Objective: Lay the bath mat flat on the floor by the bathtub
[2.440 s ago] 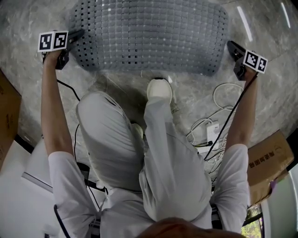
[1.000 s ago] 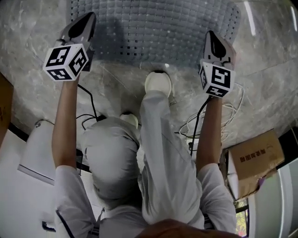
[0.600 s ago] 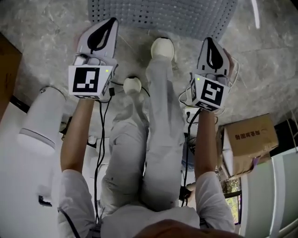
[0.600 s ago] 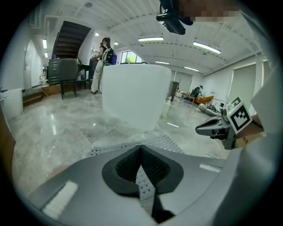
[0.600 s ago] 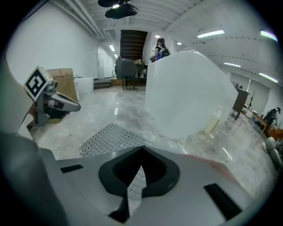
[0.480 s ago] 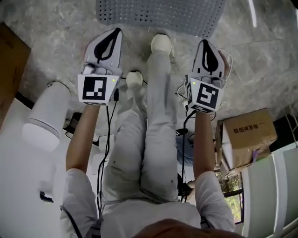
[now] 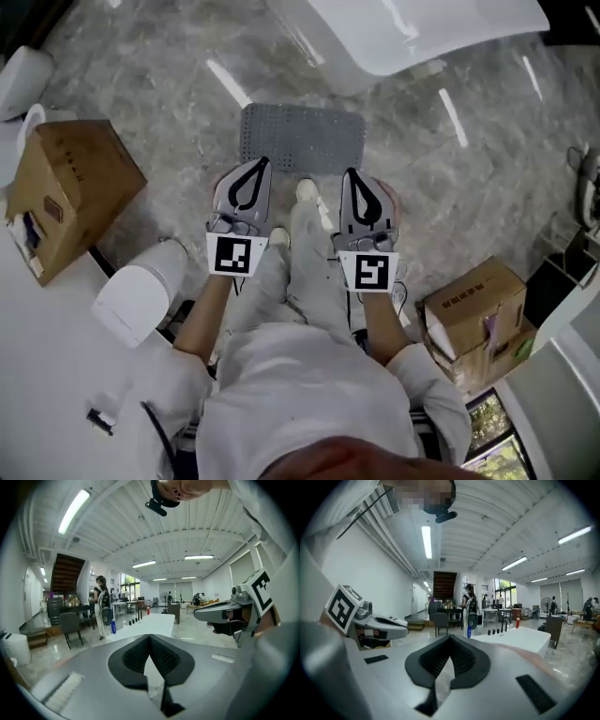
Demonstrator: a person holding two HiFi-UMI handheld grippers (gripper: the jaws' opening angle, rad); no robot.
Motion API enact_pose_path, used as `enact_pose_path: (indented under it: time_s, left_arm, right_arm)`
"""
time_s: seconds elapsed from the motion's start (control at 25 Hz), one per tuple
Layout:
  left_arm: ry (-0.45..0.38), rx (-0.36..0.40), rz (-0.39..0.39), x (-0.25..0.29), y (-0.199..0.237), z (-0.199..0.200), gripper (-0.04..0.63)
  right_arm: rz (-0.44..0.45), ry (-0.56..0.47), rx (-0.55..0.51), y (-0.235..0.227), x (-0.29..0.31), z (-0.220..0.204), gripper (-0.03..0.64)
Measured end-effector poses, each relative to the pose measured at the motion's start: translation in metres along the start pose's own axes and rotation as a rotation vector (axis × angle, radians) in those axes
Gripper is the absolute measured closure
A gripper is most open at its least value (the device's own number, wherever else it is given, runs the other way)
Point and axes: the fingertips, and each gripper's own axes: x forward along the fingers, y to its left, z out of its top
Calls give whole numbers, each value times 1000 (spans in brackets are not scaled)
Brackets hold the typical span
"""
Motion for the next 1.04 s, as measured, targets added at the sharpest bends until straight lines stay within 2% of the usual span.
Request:
enact_pose_path:
  time_s: [0.16,0.32,0.52,0.8,1.04]
  left_arm:
    - [-73,-30,14,-33,-4,114,599]
    - [-150,-26,23,-69,-12,177,598]
    - [-158,-46,46,-91,-7,193,598]
    - [-153,-19,-30,-109,3,193,598]
    - [-222,-52,-32,-126,25,215,598]
  right_arm:
    - [49,-99,-30,8,-32,119,617]
    - [59,-185,-61,11,-54,181,617]
    - [43,-213,-101,9,-64,208,617]
    - [6,-199,-125,29,-67,224,617]
    - [-2,-201,-146,50,-62,239,617]
